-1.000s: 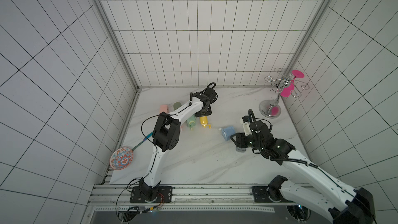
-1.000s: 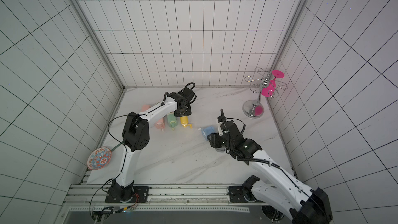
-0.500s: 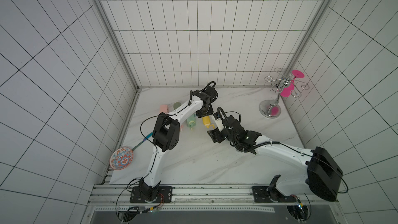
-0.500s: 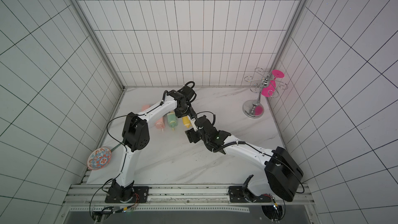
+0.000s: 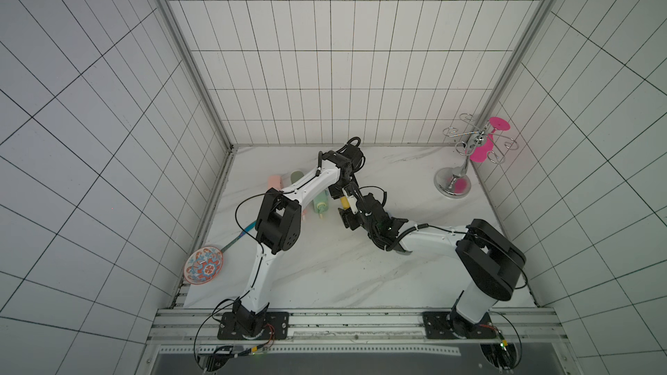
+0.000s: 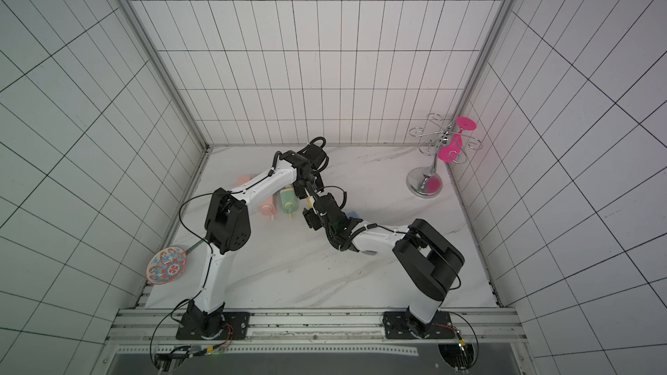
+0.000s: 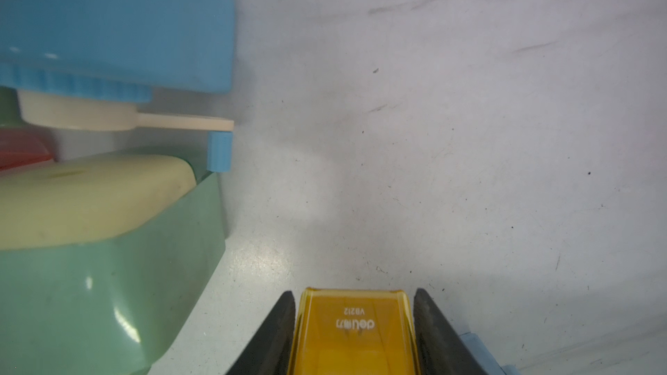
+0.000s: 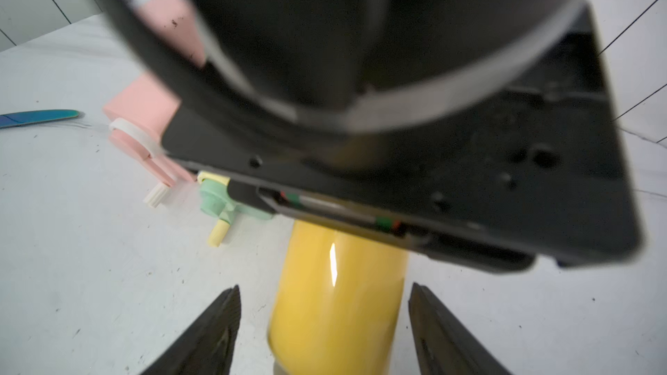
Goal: Put the tray back into the pencil sharpener
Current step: Place the pencil sharpener at the center of the board.
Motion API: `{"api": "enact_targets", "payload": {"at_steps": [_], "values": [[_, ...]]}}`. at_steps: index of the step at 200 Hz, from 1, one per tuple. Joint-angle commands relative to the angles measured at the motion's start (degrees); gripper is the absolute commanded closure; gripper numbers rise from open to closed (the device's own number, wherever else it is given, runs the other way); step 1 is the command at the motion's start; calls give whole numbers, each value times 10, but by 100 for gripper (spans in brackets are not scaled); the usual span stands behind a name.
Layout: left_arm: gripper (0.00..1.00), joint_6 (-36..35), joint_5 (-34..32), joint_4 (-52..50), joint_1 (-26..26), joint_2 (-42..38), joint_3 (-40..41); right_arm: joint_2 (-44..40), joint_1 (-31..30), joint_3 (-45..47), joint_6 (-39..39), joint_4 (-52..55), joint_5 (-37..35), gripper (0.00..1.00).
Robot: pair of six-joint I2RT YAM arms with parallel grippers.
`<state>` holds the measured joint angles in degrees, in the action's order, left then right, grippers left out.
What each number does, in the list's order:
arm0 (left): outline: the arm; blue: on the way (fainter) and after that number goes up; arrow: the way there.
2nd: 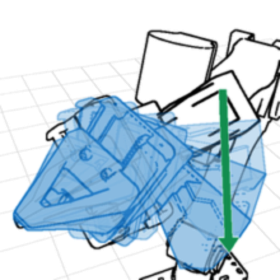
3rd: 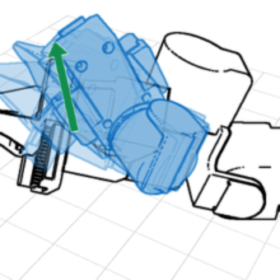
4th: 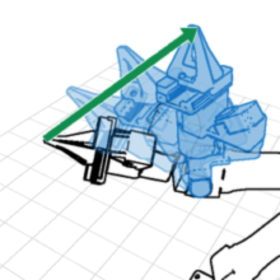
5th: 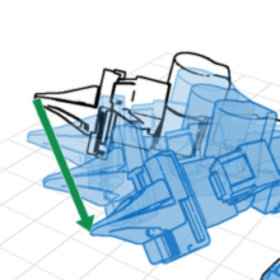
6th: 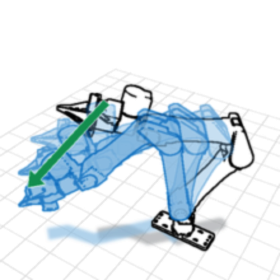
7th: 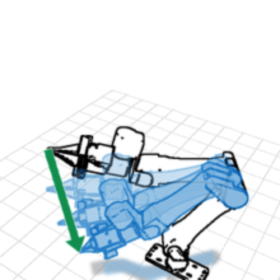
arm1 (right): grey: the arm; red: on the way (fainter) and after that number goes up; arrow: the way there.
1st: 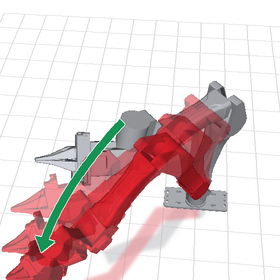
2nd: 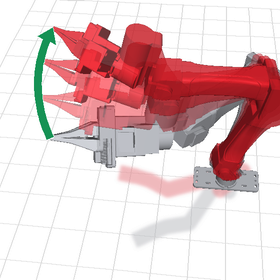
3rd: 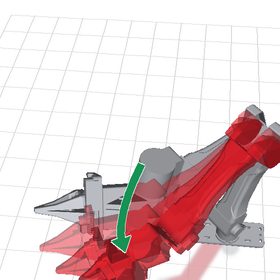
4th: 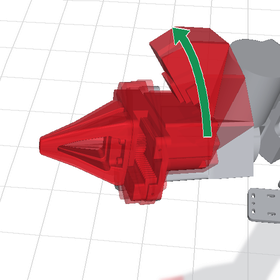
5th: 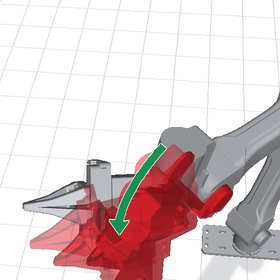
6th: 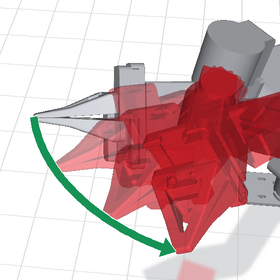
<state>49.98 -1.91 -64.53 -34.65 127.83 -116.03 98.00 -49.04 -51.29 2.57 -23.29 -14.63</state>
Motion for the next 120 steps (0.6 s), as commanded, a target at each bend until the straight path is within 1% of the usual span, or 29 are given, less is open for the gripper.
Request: {"api": "enact_targets", "payload": {"at_steps": [1, 62, 81, 93, 107, 120], "values": [[88, 17, 0, -5, 4, -14, -3, 24, -8, -30, -26, -55, -41, 28], [88, 26, 6, -5, 5, -19, 4, 63, -10, -32, -39, -93, -77, 51], [88, 32, 8, -3, 6, -20, 4, 66, -10, -25, -37, -107, -76, 62], [86, 34, 12, -2, 6, -22, 5, 64, -10, -17, -36, -118, -74, 69], [82, 39, 15, 1, 7, -26, 7, 59, -10, -7, -35, -132, -70, 77], [79, 44, 19, 7, 9, -30, 11, 55, -10, 1, -35, -140, -67, 81]]}}
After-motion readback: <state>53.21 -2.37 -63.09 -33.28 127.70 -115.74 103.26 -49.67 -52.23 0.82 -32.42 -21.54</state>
